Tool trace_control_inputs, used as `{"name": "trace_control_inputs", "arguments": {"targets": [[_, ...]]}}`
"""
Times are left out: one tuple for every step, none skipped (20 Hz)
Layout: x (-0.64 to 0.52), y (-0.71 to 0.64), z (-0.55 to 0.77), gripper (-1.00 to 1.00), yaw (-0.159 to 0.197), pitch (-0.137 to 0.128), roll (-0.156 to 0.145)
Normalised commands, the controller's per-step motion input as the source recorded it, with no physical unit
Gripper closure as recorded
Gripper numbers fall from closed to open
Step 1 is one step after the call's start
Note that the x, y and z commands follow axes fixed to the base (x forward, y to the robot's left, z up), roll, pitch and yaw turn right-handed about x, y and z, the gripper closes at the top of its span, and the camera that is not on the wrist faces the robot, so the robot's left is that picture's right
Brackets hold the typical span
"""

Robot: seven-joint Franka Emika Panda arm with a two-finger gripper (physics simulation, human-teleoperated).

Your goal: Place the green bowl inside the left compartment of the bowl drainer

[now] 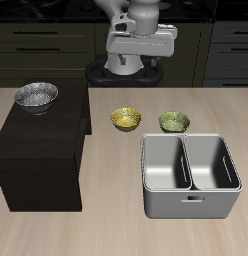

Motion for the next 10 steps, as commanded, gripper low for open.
{"name": "trace_control_inputs", "arguments": {"targets": [[0.00,0.00,0.00,-1.00,0.000,0.000,0.000],[-0.02,0.50,-0.08,-1.00,0.022,-0.002,0.020],[-0.07,0.51,-0.04,-1.00,0.022,-0.015,0.026],[-0.02,0.24,-0.02,-1.00,-0.001,0.006,0.015],[0.01,0.53,-0.10,-1.00,-0.022,0.027,0.004],[-0.05,0.51,-0.06,-1.00,0.000,-0.016,0.005],[0.04,-0.05,-0.03,-1.00,0.000,0.000,0.000],[0.02,0.88,-0.15,-1.00,0.002,0.065,-0.034],[0.00,0.00,0.00,-1.00,0.000,0.000,0.000],[0.01,0.45,-0.05,-1.00,0.018,-0.018,0.000]]}}
